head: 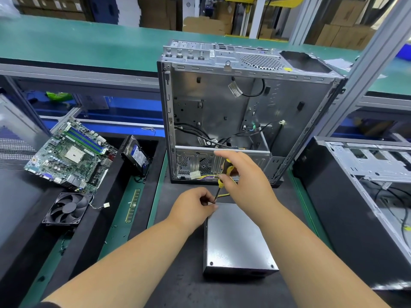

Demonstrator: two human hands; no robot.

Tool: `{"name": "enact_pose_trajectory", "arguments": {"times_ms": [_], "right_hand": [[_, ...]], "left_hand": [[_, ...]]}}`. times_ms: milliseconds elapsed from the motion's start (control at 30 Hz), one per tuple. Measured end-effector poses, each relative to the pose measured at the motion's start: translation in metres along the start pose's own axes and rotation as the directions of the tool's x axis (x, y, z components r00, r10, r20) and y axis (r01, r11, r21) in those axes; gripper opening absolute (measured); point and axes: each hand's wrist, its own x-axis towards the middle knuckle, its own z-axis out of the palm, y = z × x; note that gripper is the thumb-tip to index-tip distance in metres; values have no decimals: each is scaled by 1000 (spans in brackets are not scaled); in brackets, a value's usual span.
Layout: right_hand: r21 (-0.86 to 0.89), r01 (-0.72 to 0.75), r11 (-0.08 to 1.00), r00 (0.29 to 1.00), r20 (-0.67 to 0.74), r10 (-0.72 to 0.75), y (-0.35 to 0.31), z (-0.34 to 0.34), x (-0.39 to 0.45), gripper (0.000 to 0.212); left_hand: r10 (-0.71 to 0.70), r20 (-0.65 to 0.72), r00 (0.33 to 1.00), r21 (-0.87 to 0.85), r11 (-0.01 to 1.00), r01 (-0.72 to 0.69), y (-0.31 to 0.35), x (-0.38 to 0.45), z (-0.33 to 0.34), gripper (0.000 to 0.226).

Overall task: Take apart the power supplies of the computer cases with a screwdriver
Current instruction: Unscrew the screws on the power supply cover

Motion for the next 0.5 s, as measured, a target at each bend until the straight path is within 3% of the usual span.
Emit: {"name": "enact_pose_trajectory", "arguments": {"times_ms": [233,500], "right_hand": [[85,-48,995,996,80,41,-3,-3,-2,61],[354,-115,928,983,-97,158,-5,-11,0,59]], "left_hand": [[0,14,1000,41,999,-1,4,-3,-3,16],[51,-44,998,51,997,-49,4,-3,-11,18]]}}
